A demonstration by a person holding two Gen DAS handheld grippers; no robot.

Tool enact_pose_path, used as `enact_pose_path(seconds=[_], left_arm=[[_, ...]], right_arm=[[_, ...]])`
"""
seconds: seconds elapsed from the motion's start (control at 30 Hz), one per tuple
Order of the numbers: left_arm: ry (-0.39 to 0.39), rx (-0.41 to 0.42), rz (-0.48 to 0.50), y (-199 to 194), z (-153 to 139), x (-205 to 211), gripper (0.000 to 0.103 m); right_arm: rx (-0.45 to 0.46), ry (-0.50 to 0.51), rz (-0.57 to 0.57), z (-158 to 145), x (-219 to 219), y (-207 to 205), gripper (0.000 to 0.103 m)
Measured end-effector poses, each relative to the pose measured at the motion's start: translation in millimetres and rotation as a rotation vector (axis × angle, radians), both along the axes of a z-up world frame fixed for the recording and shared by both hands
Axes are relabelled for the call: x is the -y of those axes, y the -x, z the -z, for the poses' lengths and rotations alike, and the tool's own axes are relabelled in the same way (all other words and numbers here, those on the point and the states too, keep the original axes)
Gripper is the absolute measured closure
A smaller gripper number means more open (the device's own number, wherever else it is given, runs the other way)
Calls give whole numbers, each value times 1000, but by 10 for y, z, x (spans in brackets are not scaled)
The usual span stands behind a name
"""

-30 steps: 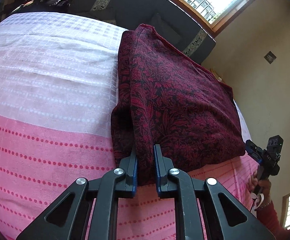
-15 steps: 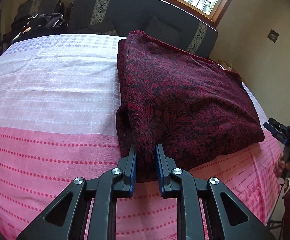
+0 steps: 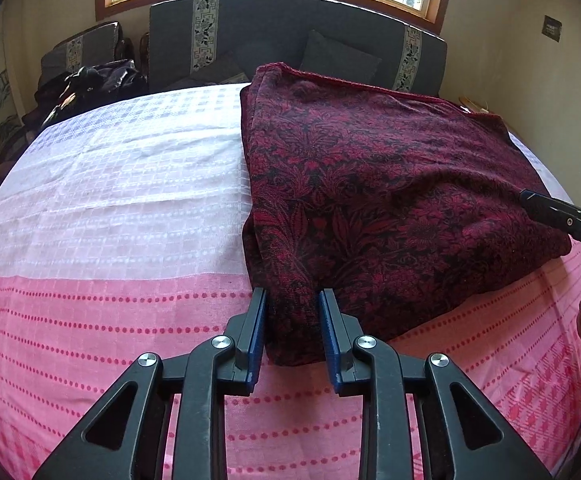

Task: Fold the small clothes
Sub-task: 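Press the folded edge flat with the left gripper while the right gripper smooths the top, then open both grippers and withdraw them from the folded sweater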

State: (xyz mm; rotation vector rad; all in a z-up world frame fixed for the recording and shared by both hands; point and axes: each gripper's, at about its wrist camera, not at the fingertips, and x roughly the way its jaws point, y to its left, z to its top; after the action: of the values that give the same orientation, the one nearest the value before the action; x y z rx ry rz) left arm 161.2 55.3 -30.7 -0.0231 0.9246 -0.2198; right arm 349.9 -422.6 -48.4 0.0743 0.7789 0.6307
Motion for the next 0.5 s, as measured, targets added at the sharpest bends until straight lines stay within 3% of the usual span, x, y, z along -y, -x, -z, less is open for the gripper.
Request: enact_pose_path(seconds=[0.17, 0.33, 0.5], left_arm=[[-9, 1, -12, -12, 18, -5, 69], [-29, 12, -17, -10, 30, -26, 61], [-43, 20, -23, 2, 6, -31, 59]], right_arm=[[-40, 104, -41, 259, -457, -30, 48], [-50, 163, -46, 384, -554, -46, 47], [-30, 60, -19, 225, -370, -14, 50]])
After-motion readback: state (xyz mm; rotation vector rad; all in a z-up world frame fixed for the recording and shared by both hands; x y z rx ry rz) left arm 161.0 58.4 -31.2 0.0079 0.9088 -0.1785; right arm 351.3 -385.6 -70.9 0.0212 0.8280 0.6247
